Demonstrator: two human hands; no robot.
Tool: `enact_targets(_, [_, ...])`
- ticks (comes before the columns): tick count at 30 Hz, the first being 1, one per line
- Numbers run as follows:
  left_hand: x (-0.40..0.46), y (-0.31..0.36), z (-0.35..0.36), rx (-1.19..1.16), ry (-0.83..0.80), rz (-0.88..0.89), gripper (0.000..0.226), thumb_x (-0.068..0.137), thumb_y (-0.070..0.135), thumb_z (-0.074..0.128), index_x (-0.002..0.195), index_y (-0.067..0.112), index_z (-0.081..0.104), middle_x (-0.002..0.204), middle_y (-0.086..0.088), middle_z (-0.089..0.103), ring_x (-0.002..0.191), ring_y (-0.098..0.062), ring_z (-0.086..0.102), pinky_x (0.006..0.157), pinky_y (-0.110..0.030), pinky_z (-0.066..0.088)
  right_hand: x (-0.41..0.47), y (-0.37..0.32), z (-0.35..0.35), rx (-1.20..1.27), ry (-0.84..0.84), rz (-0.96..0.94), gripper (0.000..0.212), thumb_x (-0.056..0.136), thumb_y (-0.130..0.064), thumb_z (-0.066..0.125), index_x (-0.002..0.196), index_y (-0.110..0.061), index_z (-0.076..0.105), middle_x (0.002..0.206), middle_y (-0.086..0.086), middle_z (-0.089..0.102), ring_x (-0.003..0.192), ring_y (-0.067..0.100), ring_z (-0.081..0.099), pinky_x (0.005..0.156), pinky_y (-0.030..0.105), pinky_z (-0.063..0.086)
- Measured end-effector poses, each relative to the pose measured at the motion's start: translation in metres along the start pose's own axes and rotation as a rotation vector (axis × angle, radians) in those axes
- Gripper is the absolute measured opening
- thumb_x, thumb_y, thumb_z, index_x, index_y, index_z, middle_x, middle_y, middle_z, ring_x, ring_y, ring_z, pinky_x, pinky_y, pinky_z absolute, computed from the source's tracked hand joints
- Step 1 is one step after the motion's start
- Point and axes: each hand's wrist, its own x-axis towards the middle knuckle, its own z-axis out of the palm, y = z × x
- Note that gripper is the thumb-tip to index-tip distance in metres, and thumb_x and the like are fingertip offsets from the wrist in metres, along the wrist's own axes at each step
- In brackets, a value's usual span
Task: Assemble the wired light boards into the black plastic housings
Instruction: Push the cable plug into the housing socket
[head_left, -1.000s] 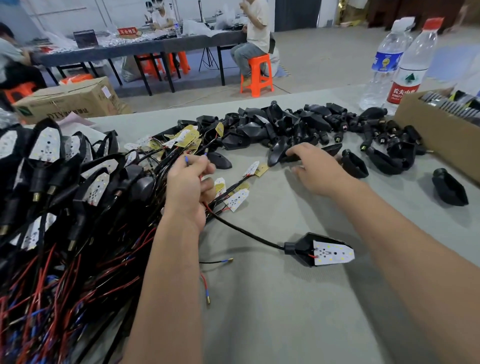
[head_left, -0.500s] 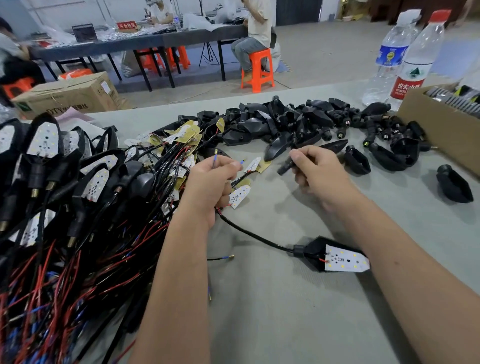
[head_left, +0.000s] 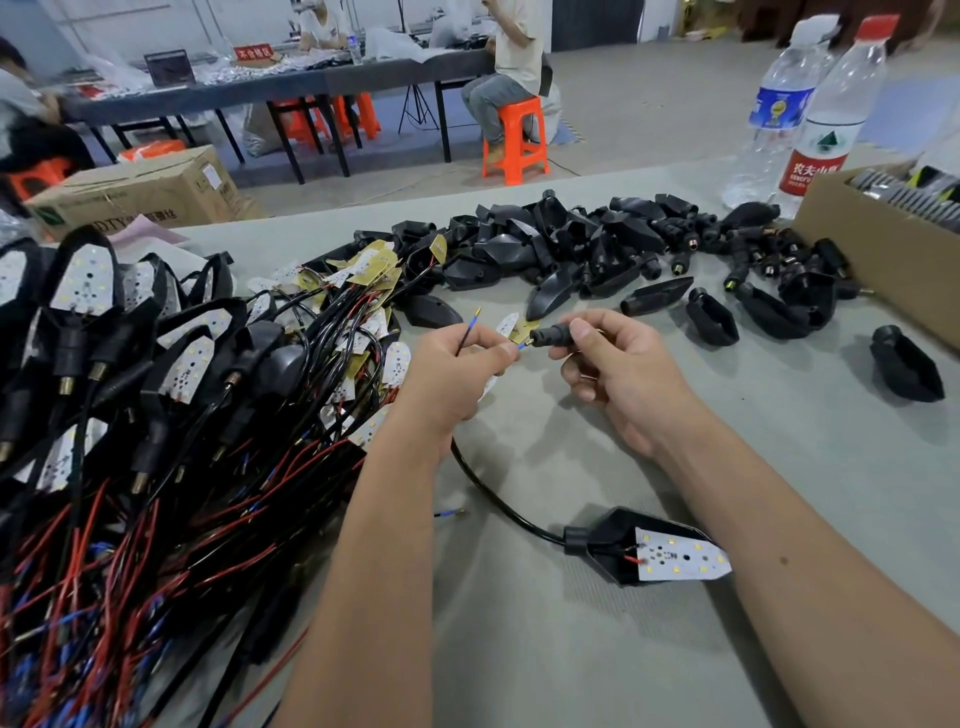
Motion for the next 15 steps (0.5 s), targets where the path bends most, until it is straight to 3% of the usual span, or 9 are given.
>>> enact_targets(8, [0.0001, -0.001, 0.0036, 0.084, 0.026, 0.072, 0.021, 0.093, 0.005, 0.068, 0.073, 0.013, 0.069, 0.051, 0.011, 0.04, 0.045, -0.005, 0.031, 0.044, -0.016, 0.026, 0.0018, 0.0026, 0.0015, -0.071, 0.003, -0.063, 0.015, 0.105, -0.005, 0.054, 0.102, -0.01, 0.068, 0.076, 0.006, 0.071, 0.052, 0.012, 0.052, 0.043, 0.021, 0.04])
enact_targets(12, [-0.0008, -0.0019, 0.0031, 0.036, 0.005, 0.039, 0.026, 0.095, -0.004, 0.058, 0.084, 0.012, 0.076, 0.065, -0.005, 0.047, 0.052, -0.012, 0.037, 0.049, -0.02, 0.033, 0.0012, 0.0031, 0.0027, -0.076, 0.046, -0.066, 0.015, 0.105, -0.005, 0.054, 0.099, -0.011, 0.067, 0.074, 0.003, 0.07, 0.052, 0.011, 0.053, 0.044, 0.021, 0.041])
enact_targets(15, [-0.002, -0.0037, 0.0051, -0.02, 0.078, 0.026, 0.007, 0.091, 0.0, 0.071, 0.093, 0.006, 0.073, 0.059, 0.0, 0.061, 0.052, -0.011, 0.049, 0.049, -0.017, 0.042, 0.0004, 0.0028, 0.0014, -0.111, 0.019, -0.07, 0.015, 0.104, -0.006, 0.057, 0.1, -0.013, 0.069, 0.077, 0.005, 0.072, 0.054, 0.012, 0.054, 0.045, 0.021, 0.042])
